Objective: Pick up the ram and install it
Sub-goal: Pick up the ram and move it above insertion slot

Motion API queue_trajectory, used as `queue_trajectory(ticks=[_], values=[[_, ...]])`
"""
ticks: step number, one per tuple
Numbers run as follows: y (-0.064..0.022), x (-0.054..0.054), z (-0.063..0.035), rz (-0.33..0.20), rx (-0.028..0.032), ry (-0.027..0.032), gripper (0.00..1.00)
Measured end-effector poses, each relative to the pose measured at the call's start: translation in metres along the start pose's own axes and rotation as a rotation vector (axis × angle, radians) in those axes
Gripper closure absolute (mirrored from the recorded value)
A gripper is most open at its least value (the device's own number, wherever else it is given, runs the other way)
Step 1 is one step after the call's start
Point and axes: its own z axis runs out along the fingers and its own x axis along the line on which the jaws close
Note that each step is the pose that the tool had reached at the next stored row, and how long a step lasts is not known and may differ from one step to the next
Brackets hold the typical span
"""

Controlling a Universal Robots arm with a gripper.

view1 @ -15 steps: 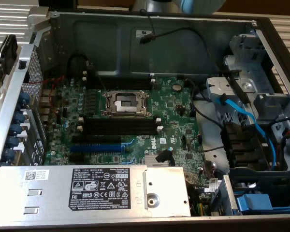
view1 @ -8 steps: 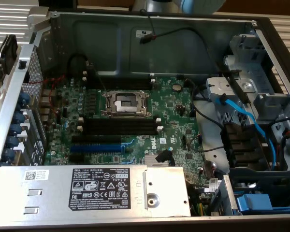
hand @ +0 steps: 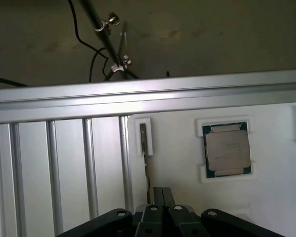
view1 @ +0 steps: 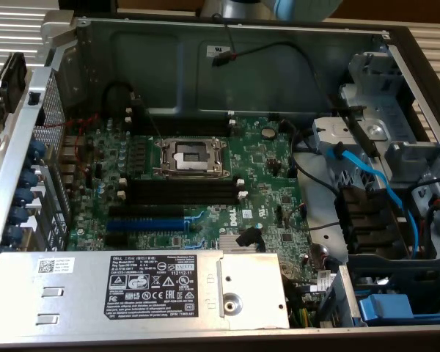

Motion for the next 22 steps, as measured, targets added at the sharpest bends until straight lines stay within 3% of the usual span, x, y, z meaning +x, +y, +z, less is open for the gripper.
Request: queue_trajectory(ticks=[16, 22], values=[[0.0000, 0.0000, 0.0002, 0.000, 0.0005, 0.0016, 0.90], [0.0000, 0.0000, 0.0002, 0.000, 0.0004, 0.0016, 0.76]])
